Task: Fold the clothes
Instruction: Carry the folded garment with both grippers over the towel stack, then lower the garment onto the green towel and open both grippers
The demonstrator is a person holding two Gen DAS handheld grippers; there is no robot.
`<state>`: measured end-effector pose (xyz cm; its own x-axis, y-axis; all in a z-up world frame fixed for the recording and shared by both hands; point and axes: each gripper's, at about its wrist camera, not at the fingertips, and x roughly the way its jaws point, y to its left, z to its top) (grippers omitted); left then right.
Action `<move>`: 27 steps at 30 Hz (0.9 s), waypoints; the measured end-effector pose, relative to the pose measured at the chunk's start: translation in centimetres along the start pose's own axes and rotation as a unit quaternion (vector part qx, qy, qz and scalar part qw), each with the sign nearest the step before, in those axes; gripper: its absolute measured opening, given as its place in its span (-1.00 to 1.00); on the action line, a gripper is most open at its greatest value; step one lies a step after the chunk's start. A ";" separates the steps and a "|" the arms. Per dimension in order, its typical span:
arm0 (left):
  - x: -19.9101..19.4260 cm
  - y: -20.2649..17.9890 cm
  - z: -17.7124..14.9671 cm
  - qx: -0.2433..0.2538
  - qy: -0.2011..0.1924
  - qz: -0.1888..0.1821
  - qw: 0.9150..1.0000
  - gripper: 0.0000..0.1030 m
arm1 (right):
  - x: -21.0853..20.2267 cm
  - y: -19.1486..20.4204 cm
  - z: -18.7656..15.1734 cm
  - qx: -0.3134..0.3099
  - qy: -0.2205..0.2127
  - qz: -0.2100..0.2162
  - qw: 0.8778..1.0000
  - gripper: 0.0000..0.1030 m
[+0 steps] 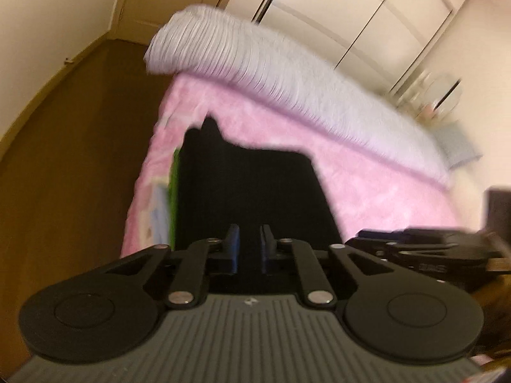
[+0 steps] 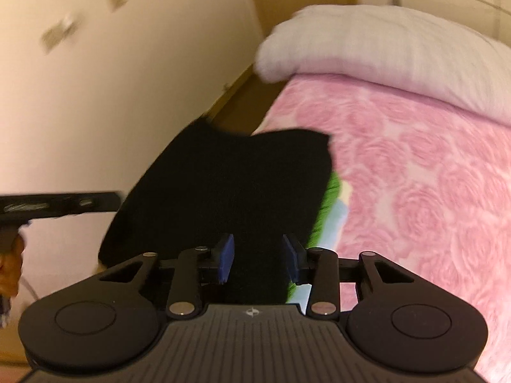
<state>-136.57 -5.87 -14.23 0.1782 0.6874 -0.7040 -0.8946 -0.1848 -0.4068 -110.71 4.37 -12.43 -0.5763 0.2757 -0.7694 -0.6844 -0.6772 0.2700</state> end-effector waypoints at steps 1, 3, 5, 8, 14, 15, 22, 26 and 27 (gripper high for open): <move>0.8 0.3 -0.6 -0.002 0.007 0.013 1.000 -0.86 | 0.5 0.3 -0.4 -0.009 0.006 -0.004 1.000 -0.27; 1.8 1.2 -1.8 -0.018 0.010 0.018 1.000 -0.84 | 1.6 0.8 -1.2 -0.024 0.018 -0.011 0.999 -0.27; 2.2 2.3 -2.7 -0.041 0.004 0.013 0.999 -0.81 | 2.2 0.8 -1.7 -0.024 0.019 -0.010 0.999 -0.25; 2.1 3.6 -3.4 -0.071 -0.007 0.010 0.997 -0.81 | 3.1 0.8 -2.4 -0.023 0.021 -0.007 0.999 -0.22; 1.3 3.1 -3.0 -0.058 -0.006 0.032 0.998 -0.82 | 4.1 0.9 -2.6 -0.016 0.025 -0.006 1.000 -0.13; 1.0 2.7 -2.7 -0.055 -0.003 0.037 0.998 -0.83 | 4.0 0.8 -2.5 -0.012 0.028 -0.007 1.000 -0.13; -1.6 -0.8 -2.9 -0.028 0.009 0.064 0.998 -0.82 | 1.2 1.3 -2.4 0.004 0.020 -0.020 1.000 -0.14; -0.8 -1.1 -3.1 -0.020 0.027 0.081 0.996 -0.82 | 0.0 2.4 -2.9 -0.007 0.028 -0.033 0.999 -0.17; -0.5 -1.1 -3.2 -0.017 0.032 0.086 0.996 -0.82 | -0.1 2.6 -3.0 -0.011 0.032 -0.037 0.999 -0.18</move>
